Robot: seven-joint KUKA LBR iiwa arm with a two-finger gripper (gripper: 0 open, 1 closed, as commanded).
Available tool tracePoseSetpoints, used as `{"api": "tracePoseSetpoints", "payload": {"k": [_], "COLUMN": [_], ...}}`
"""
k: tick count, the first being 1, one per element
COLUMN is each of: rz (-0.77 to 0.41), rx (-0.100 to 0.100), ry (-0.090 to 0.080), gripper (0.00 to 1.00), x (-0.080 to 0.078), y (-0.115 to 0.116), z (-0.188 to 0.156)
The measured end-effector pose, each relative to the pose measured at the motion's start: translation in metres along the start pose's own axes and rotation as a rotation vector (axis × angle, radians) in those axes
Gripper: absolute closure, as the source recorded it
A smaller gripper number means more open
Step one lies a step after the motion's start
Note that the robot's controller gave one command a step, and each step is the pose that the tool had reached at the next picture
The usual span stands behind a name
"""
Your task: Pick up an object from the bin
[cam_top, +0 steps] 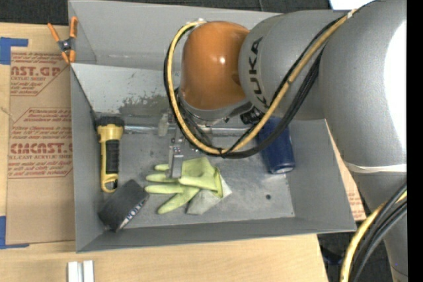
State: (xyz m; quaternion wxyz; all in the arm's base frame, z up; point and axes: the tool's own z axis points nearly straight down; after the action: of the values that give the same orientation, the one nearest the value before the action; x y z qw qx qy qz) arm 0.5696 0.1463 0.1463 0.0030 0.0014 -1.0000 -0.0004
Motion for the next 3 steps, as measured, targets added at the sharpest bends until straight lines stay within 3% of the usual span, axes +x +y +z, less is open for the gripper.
{"api": "tracePoseSetpoints", "payload": {"k": [1,2,3], "rz": [0.002,-0.151,-0.302], "rx": [-0.001,-0.001,0.000], "ry": [-0.007,-0.008,-0.010], "gripper": [0.00,0.00,0.00], "x": [-0.002,0.016,0.032], "y": [-0.001,-0.027,-0.036], "z": [-0.004,0.018,0.021]}}
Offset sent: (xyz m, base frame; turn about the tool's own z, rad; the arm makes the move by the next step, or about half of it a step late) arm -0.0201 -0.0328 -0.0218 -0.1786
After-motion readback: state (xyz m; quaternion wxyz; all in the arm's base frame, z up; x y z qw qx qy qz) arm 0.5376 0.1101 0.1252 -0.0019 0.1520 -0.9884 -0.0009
